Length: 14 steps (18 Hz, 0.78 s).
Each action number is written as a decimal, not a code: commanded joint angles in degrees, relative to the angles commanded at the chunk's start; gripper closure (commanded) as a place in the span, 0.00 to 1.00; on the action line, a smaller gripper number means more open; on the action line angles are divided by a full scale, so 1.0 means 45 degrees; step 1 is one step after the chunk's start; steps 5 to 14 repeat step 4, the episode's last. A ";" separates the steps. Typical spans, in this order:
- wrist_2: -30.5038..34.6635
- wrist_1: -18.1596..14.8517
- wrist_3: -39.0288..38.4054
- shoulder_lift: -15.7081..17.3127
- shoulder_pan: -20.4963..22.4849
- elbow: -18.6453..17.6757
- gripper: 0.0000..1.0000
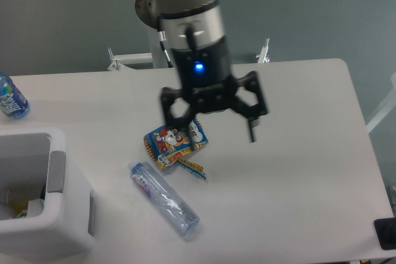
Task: Open the trash can
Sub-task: 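Raise the gripper and move it away from the open trash can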
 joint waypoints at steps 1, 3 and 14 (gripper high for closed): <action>0.0000 -0.0176 0.1073 0.0138 0.0235 -0.0254 0.00; 0.0000 -0.0256 0.2078 0.0431 0.0470 -0.0606 0.00; 0.0000 -0.0198 0.2099 0.0471 0.0568 -0.0763 0.00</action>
